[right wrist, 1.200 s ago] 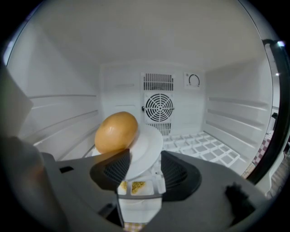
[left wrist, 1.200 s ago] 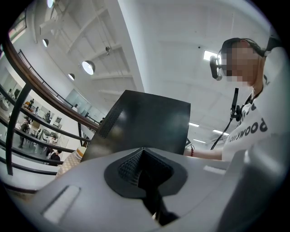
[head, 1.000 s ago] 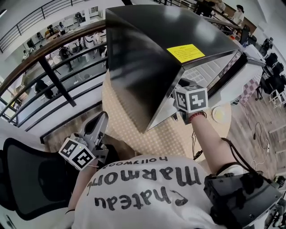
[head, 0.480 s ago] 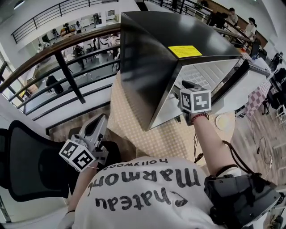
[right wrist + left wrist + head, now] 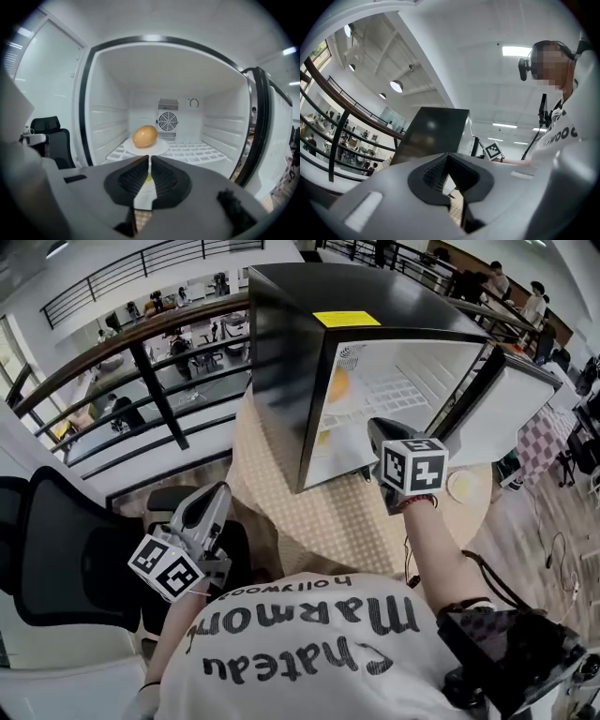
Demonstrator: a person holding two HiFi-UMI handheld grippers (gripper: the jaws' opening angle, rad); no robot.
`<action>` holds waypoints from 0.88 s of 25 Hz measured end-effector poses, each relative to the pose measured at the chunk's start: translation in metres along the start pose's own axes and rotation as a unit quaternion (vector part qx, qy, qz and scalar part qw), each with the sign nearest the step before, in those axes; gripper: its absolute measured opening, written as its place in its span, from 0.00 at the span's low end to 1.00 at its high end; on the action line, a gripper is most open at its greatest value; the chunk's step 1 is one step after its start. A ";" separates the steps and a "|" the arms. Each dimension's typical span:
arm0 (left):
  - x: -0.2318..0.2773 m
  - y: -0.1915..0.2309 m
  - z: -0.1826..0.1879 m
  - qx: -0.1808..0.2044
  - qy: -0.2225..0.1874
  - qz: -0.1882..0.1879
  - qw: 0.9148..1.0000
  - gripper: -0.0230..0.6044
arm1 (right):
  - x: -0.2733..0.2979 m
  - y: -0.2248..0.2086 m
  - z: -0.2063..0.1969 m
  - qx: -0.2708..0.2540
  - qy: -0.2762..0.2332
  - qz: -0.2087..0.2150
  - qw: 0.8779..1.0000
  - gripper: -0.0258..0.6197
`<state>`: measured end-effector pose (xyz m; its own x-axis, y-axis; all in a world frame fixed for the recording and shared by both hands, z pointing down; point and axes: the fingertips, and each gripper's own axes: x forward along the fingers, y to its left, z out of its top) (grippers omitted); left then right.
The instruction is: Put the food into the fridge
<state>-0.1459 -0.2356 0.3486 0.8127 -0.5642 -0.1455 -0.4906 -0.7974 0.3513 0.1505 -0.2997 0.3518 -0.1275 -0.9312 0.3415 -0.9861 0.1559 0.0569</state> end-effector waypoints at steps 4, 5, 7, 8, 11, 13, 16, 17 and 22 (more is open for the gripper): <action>-0.007 -0.048 -0.022 -0.003 0.003 -0.003 1.000 0.05 | -0.049 0.017 -0.029 0.048 -0.019 0.038 0.998 0.08; -0.011 -0.061 -0.028 -0.003 0.004 -0.004 1.000 0.05 | -0.062 0.022 -0.038 0.058 -0.023 0.048 0.997 0.08; -0.021 -0.088 -0.037 -0.004 0.007 -0.004 1.000 0.05 | -0.090 0.028 -0.055 0.067 -0.024 0.063 0.995 0.08; -0.025 -0.101 -0.041 -0.005 0.009 -0.002 1.000 0.05 | -0.103 0.030 -0.063 0.067 -0.019 0.069 0.995 0.08; -0.030 -0.136 -0.056 -0.006 0.027 -0.007 1.000 0.05 | -0.141 0.024 -0.085 0.062 -0.004 0.076 0.995 0.07; -0.029 -0.158 -0.061 0.001 0.036 -0.015 0.999 0.05 | -0.166 0.017 -0.093 0.066 -0.007 0.078 0.995 0.07; -0.027 -0.188 -0.063 0.004 0.029 -0.021 0.999 0.05 | -0.196 0.012 -0.100 0.070 -0.017 0.088 0.993 0.06; -0.027 -0.195 -0.066 0.004 0.026 -0.020 0.999 0.05 | -0.203 0.011 -0.102 0.070 -0.019 0.092 0.993 0.06; -0.029 -0.217 -0.076 -0.005 0.025 -0.013 1.000 0.05 | -0.222 0.016 -0.102 0.051 -0.027 0.106 0.993 0.06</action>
<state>-0.0396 -0.0301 0.3466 0.8401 -0.5314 -0.1085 -0.4660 -0.8097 0.3567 0.1739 -0.0569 0.3721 -0.3352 -0.8982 0.2846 -0.9421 0.3177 -0.1068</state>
